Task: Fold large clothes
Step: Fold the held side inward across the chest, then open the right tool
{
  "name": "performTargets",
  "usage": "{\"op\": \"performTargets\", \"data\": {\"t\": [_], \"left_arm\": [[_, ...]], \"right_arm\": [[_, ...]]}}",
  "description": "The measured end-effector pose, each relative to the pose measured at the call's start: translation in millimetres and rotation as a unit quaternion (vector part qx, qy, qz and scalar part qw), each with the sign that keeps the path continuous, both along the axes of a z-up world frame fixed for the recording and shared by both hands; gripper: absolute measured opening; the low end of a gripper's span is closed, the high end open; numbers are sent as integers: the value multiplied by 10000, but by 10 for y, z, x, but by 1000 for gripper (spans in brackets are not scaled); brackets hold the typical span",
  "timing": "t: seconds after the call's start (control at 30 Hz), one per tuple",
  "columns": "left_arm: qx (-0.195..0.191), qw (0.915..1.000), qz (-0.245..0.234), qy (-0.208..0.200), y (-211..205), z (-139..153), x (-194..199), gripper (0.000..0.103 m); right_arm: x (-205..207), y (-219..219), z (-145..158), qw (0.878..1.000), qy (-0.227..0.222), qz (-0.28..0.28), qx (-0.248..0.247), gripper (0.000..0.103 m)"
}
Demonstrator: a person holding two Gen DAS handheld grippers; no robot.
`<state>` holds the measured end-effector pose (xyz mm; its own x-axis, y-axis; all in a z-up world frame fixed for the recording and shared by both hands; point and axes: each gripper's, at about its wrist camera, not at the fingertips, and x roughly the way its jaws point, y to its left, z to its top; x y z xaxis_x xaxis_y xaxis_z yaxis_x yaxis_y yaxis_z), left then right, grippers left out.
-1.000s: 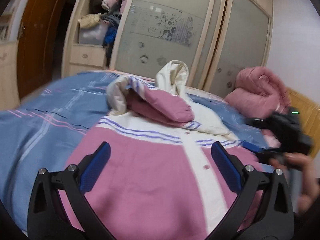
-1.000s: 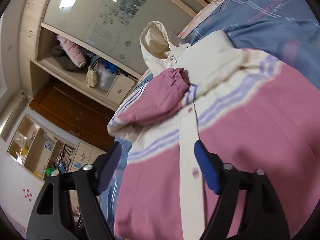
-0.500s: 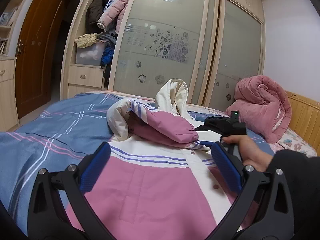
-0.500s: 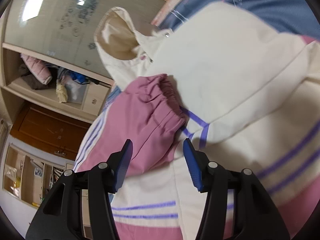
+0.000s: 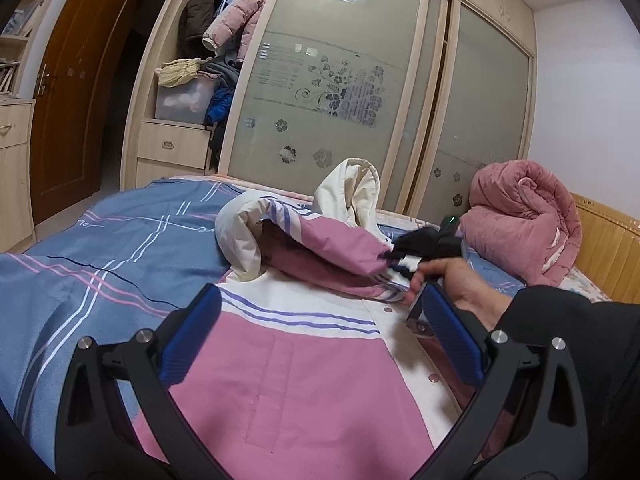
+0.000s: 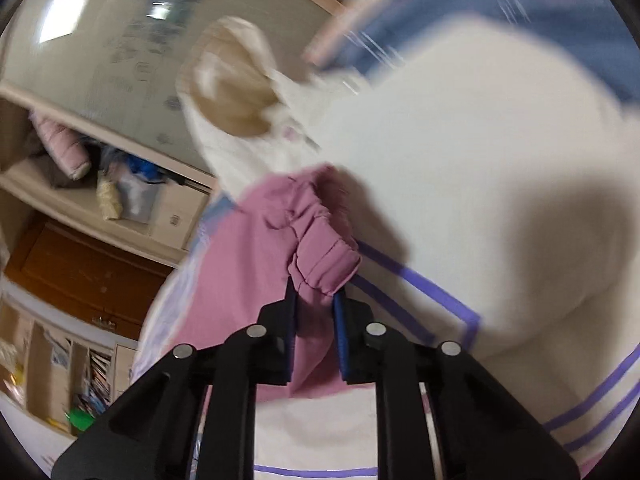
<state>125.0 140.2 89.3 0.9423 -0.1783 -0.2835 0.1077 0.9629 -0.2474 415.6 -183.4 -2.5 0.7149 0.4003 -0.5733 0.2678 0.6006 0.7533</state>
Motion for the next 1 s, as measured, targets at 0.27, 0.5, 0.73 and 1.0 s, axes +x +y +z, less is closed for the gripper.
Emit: {"op": "performTargets", "data": {"t": [0.27, 0.5, 0.73, 1.0], "left_arm": [[-60, 9999, -32, 83, 5, -31, 26, 101], [-37, 9996, -189, 182, -44, -48, 49, 101], [-25, 9987, -322, 403, -116, -102, 128, 101], [221, 9970, -363, 655, -263, -167, 183, 101]], "right_arm": [[-207, -172, 1321, 9751, -1571, -77, -1564, 15], [-427, -980, 1051, 9745, -1172, -700, -1778, 14], [-543, -1146, 126, 9752, -130, -849, -2042, 15], [-737, -1147, -94, 9733, 169, -1147, -1981, 87]]}}
